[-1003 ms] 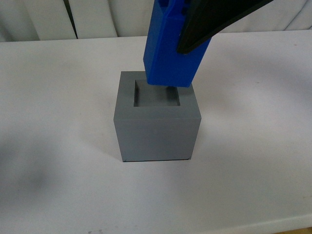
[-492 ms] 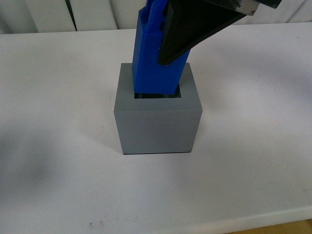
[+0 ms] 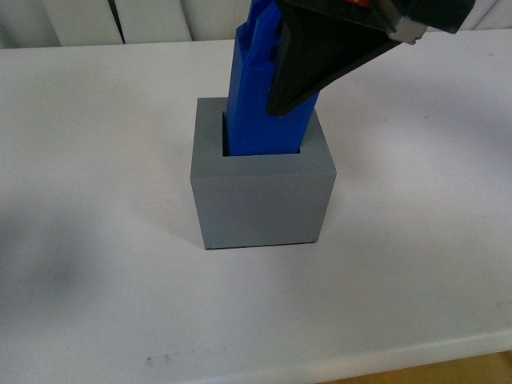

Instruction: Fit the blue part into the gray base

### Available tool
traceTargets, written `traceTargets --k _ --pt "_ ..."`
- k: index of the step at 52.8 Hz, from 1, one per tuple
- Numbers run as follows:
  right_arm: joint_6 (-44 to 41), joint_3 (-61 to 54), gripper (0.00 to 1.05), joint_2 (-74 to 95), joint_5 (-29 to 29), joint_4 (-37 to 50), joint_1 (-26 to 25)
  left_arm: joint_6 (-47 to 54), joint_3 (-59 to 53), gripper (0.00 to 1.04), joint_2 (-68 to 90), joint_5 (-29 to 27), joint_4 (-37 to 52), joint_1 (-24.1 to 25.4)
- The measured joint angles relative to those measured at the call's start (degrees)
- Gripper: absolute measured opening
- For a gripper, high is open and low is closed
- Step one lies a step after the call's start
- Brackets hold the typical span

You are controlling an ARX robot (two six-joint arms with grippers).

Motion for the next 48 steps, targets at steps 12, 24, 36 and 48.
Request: traceTargets --k 12,24,36,48 --pt "0.5 -0.9 0.59 0.0 0.2 1.0 0.2 0.0 0.0 0.99 0.0 0.0 0.0 0.0" --pt "1.5 -2.4 0.96 -0.6 -1.2 4.2 0.0 0.0 0.0 0.99 0.0 0.0 0.0 0.0" --pt "6.0 -5.3 0.97 -4.8 -5.3 9.9 -2.3 0.0 0.0 0.99 0.0 0.0 0.0 0.0" --pt "10.1 -13.5 0.97 -15.0 -15.4 15.0 -8.4 0.0 0.0 0.99 0.0 0.0 0.0 0.0"
